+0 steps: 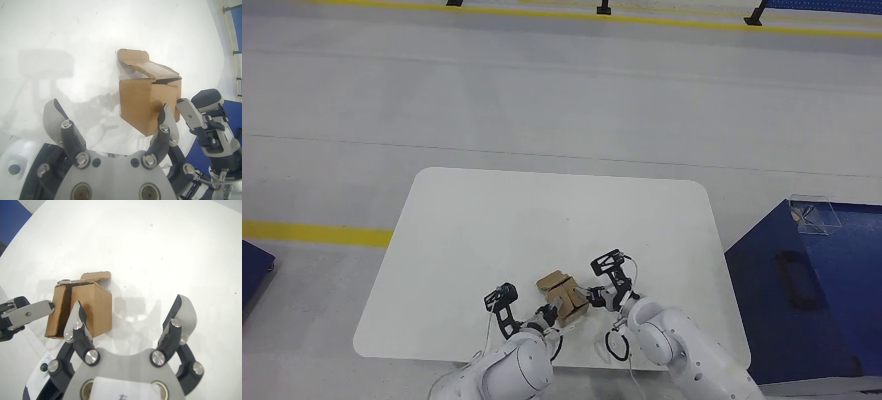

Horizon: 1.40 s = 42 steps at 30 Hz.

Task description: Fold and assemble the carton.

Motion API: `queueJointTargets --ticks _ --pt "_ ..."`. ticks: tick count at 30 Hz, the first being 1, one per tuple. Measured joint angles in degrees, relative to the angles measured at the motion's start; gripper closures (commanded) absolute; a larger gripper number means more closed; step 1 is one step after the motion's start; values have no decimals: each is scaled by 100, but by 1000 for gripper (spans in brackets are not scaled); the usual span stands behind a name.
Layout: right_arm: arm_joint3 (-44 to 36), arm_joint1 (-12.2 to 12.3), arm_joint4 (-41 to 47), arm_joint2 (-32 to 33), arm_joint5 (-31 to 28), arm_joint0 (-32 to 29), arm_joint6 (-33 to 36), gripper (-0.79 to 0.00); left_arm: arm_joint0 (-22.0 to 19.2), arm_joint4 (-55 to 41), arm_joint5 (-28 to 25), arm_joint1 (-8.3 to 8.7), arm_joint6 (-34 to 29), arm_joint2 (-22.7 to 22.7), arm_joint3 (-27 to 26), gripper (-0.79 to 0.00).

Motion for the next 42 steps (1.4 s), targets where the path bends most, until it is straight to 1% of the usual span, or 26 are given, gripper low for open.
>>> queueJointTargets --ticks 5,8,15,20,22,24,26,28,30,33,35,38,42 --pt "119 -49 -39 17 8 95 -17 -785 -52 -73 0 -140 119 47 170 -785" --pt "211 -83 -75 9 -2 178 -29 -785 -38 -121 0 -196 176 52 226 -785" --pt "562 -220 -115 -163 -98 533 -50 -785 43 -333 0 -321 288 113 213 -785" --pt "844 -351 -132 -367 -160 834 -72 -785 137 -472 0 -378 429 114 -11 -785" --pt "911 -394 -135 -406 -153 906 -172 -785 207 -559 0 -386 547 21 -161 -785" --pt "939 -419 -75 -369 -150 915 -362 -785 324 -642 0 -385 814 -197 -427 -785" --pt "876 -400 -26 -241 -215 796 -537 -785 530 -754 0 -387 1217 -514 -776 -785" --pt "719 -329 -40 -28 -355 569 -583 -785 747 -819 0 -395 1648 -833 -1047 -785" --pt "502 -242 -78 205 -531 300 -531 -785 865 -880 0 -421 1952 -1060 -1194 -785" --pt "59 -79 -223 607 -930 -209 -209 -785 920 -1314 0 -504 2083 -1433 -1331 -785" --pt "-224 12 -365 857 -1064 -529 48 -785 911 -1597 -52 -583 2188 -1634 -1336 -785" --pt "-461 71 -579 1068 -888 -832 311 -785 936 -1859 -385 -697 2365 -1716 -1235 -785" --pt "-422 48 -588 1060 -751 -852 351 -785 937 -1900 -414 -712 2380 -1720 -1209 -785"
